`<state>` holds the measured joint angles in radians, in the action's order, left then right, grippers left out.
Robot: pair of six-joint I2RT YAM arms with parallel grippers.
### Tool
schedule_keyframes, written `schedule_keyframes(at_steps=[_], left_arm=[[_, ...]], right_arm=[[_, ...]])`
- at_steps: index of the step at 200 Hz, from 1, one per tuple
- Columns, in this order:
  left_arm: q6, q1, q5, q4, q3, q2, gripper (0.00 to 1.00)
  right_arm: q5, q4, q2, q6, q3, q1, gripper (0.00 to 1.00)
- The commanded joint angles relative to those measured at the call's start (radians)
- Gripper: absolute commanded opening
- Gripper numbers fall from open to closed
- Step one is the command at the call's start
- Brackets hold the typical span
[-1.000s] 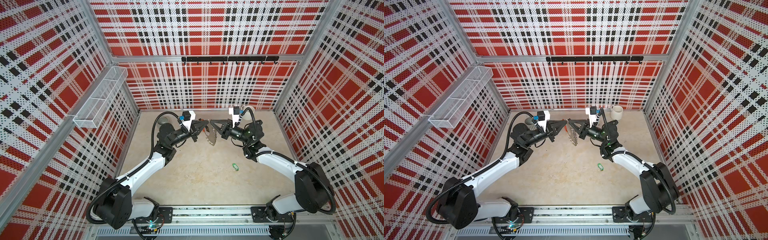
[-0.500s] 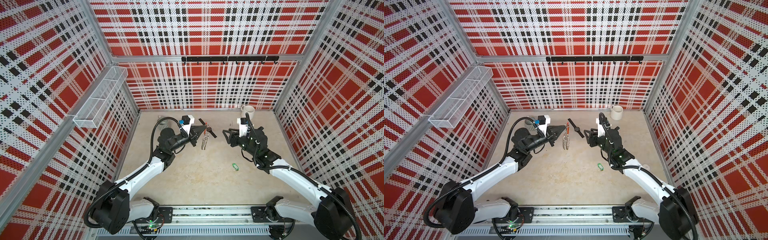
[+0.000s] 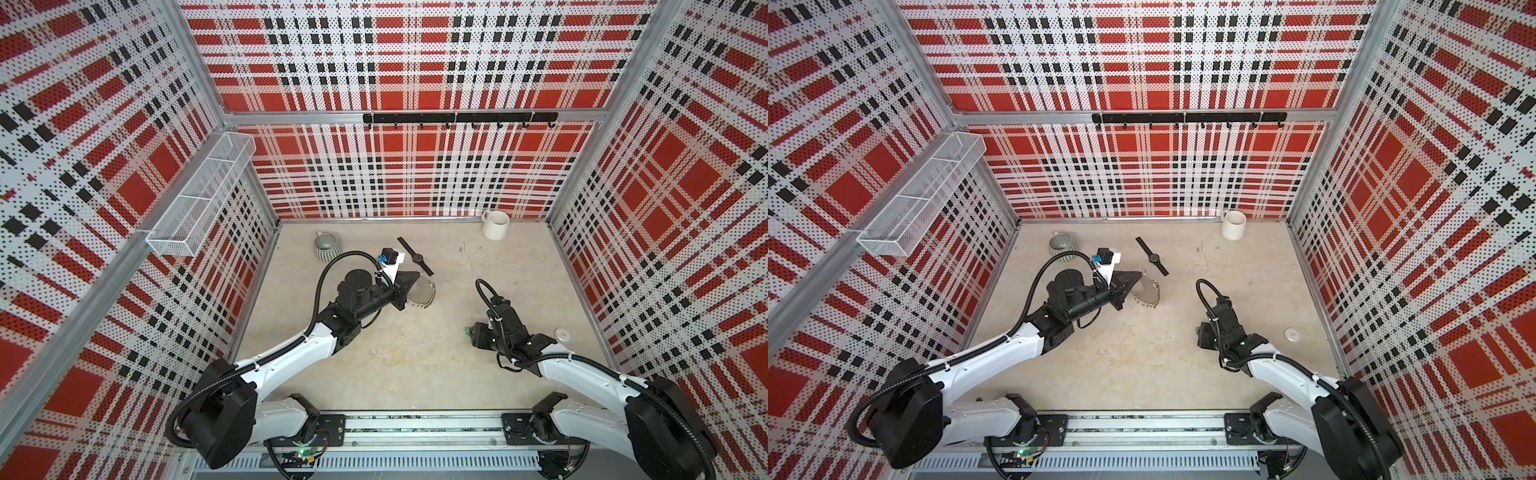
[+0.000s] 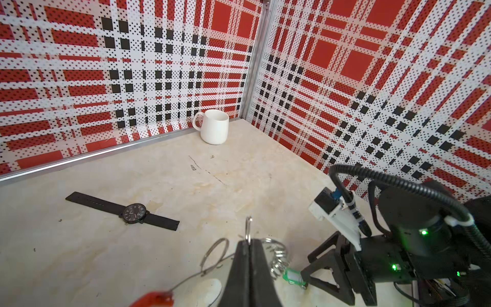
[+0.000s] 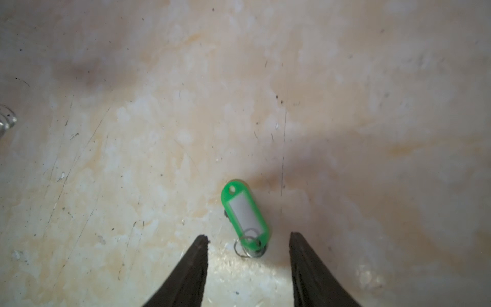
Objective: Attach keys to a key ring
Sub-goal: Move the key to the center of the table, then pick up the key from the center of the table.
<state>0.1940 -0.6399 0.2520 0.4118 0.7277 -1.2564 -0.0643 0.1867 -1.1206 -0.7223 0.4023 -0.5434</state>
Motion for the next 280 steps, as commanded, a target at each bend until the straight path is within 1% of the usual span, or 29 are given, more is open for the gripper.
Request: schedule_keyframes(at_steps=[1,12,36,70,83,99,111,126,135,150,158,168,181,205,226,232,243,244,254,280], left_arm=[[-0.01,0.0,-0.051,0.024,-0.008,0.037,0.0],[-0.007,0.003,-0.053,0.023,-0.006,0.04,0.0],[-0.008,0.005,-0.054,0.023,-0.013,0.048,0.0],[0.008,0.006,-0.059,0.024,-0.012,0.048,0.0],[0.009,0.008,-0.049,0.022,-0.008,0.05,0.0],[0.008,0.009,-0.067,0.022,-0.021,0.064,0.0],[0.01,0.013,-0.067,0.021,-0.026,0.071,0.0],[0.015,0.016,-0.061,0.019,-0.03,0.08,0.0],[0.017,0.016,-0.066,0.018,-0.035,0.089,0.0],[0.02,0.021,-0.074,0.018,-0.046,0.106,0.0],[0.02,0.023,-0.076,0.018,-0.05,0.116,0.0],[0.022,0.025,-0.081,0.018,-0.055,0.125,0.0],[0.02,0.027,-0.088,0.015,-0.061,0.136,0.0],[0.012,0.032,-0.104,0.01,-0.071,0.148,0.0],[0.0,0.036,-0.108,0.008,-0.074,0.143,0.0],[0.001,0.037,-0.107,0.009,-0.074,0.139,0.0],[-0.002,0.037,-0.104,0.009,-0.07,0.13,0.0],[-0.002,0.037,-0.103,0.009,-0.07,0.128,0.0],[-0.002,0.037,-0.094,0.009,-0.064,0.118,0.0],[0.002,0.037,-0.08,0.005,-0.057,0.106,0.0]], right_arm=[[-0.006,0.013,-0.002,-0.093,0.005,-0.045,0.55],[-0.019,0.04,0.007,-0.116,0.004,-0.061,0.56],[0.002,0.007,0.021,-0.145,-0.027,-0.079,0.58],[0.007,-0.067,-0.067,-0.162,-0.024,-0.079,0.59],[0.002,-0.106,-0.116,-0.141,-0.008,-0.077,0.58],[0.012,-0.163,-0.194,-0.096,0.03,-0.052,0.53],[0.072,-0.231,-0.251,-0.071,0.056,-0.012,0.49],[0.167,-0.36,-0.313,-0.07,0.082,0.034,0.45],[0.202,-0.422,-0.345,-0.071,0.104,0.052,0.42],[0.227,-0.433,-0.385,-0.05,0.173,0.072,0.38],[0.214,-0.4,-0.394,-0.032,0.21,0.077,0.36],[0.164,-0.335,-0.392,0.003,0.249,0.078,0.33],[0.085,-0.253,-0.381,0.052,0.279,0.077,0.32],[-0.014,-0.171,-0.338,0.112,0.269,0.054,0.3],[-0.095,-0.142,-0.313,0.156,0.243,-0.003,0.26],[-0.104,-0.142,-0.31,0.162,0.234,-0.015,0.24],[-0.104,-0.157,-0.309,0.161,0.217,-0.031,0.23],[-0.104,-0.158,-0.309,0.177,0.216,-0.032,0.23],[-0.102,-0.174,-0.314,0.205,0.207,-0.045,0.23],[-0.12,-0.167,-0.34,0.224,0.217,-0.08,0.25]])
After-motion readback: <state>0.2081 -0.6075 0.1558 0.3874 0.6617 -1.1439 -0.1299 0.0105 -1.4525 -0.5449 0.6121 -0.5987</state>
